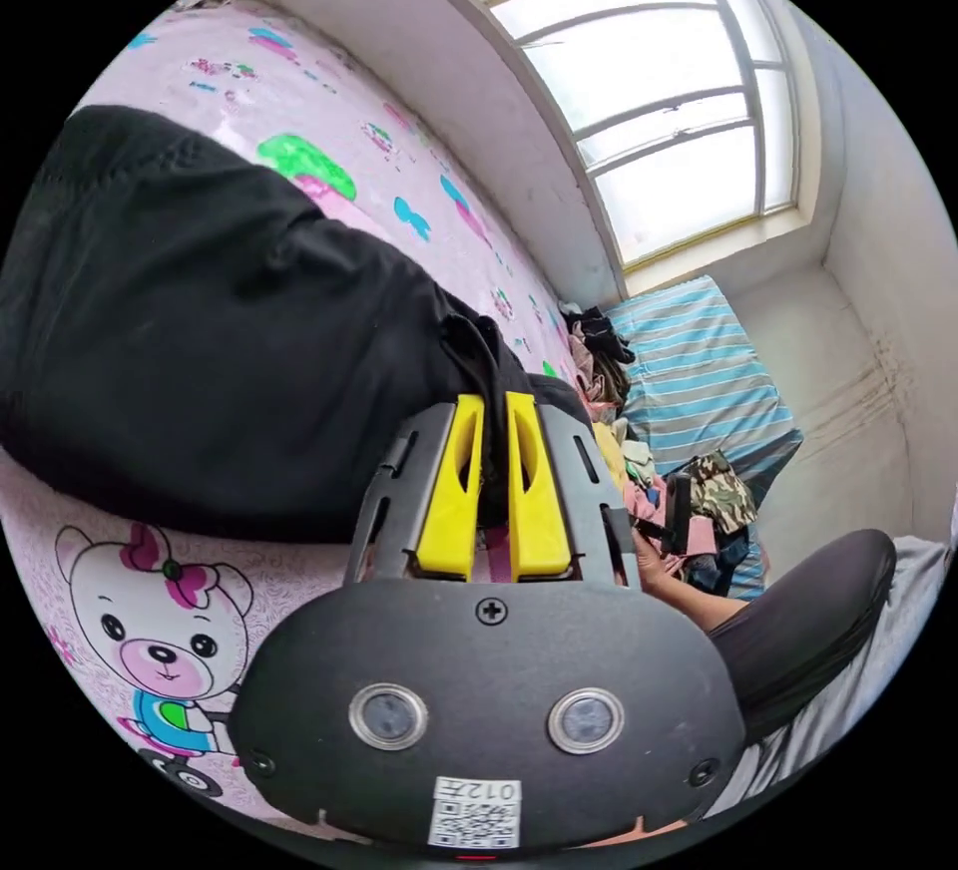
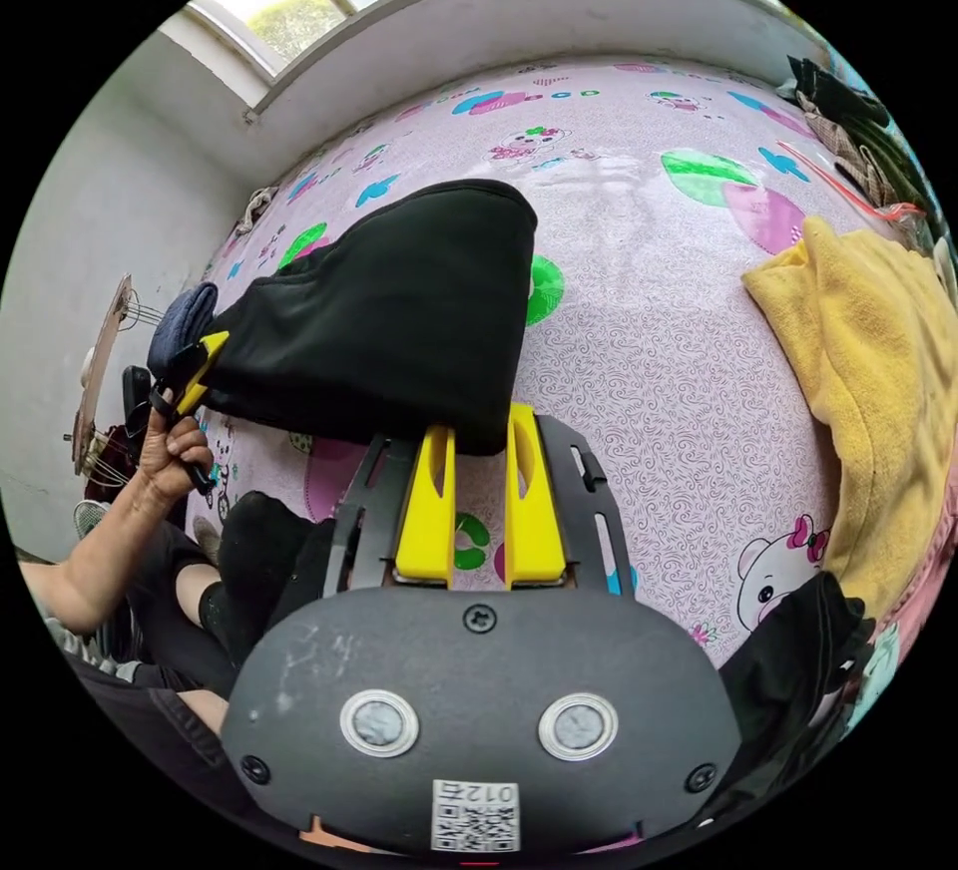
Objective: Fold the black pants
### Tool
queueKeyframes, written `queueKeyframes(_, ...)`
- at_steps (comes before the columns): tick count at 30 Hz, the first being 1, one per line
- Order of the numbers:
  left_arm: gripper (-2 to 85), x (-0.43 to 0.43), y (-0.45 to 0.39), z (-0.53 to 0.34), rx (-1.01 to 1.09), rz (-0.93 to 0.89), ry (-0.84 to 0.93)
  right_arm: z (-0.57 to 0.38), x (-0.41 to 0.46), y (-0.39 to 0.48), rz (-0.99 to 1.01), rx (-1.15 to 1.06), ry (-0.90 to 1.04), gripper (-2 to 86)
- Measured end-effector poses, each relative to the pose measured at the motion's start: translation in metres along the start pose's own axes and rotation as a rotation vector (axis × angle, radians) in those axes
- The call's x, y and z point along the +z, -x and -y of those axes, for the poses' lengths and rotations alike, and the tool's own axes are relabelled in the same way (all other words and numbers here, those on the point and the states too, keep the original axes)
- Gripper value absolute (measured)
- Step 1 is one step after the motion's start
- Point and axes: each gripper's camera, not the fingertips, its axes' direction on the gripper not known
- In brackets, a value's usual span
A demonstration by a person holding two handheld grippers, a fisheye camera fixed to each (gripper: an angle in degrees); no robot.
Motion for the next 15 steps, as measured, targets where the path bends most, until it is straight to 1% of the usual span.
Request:
queueKeyframes(1,4.7,-0.001,-0.006,0.003,0.027,0.0,-0.009,-0.005,-0.005,0.001,-0.018,-0.02,-0.011,8.1)
queueKeyframes(2,4.6,-0.004,-0.017,0.008,0.105,0.009,-0.026,-0.01,-0.009,-0.002,-0.027,-0.029,-0.019,8.2)
queueKeyframes(3,4.5,-0.002,-0.019,0.009,0.162,0.07,-0.016,-0.012,-0.01,-0.005,-0.026,-0.027,-0.02,8.3)
queueKeyframes(4,4.5,0.003,-0.014,0.009,0.147,0.117,0.022,-0.017,-0.011,-0.015,-0.004,-0.014,-0.022,8.5)
queueKeyframes(5,4.5,0.016,0.003,0.008,0.081,0.174,0.123,-0.021,-0.013,-0.026,0.033,0.0,-0.021,8.8)
queueKeyframes(6,4.4,0.022,0.016,0.005,0.032,0.159,0.165,-0.023,-0.014,-0.031,0.047,0.008,-0.019,8.9)
queueKeyframes(7,4.4,0.019,0.019,0.004,0.02,0.128,0.143,-0.026,-0.02,-0.039,0.068,0.021,-0.02,9.1)
queueKeyframes(9,4.7,0.003,0.018,0.004,-0.026,0.131,0.086,-0.031,-0.03,-0.048,0.081,0.026,-0.007,9.3)
queueKeyframes(12,5.7,-0.019,-0.003,0.007,0.016,0.163,0.053,-0.044,-0.061,-0.051,0.067,-0.05,0.019,9.4)
queueKeyframes(15,7.3,-0.018,-0.027,0.016,0.058,0.169,0.095,-0.066,-0.102,-0.046,-0.008,-0.121,-0.017,9.1)
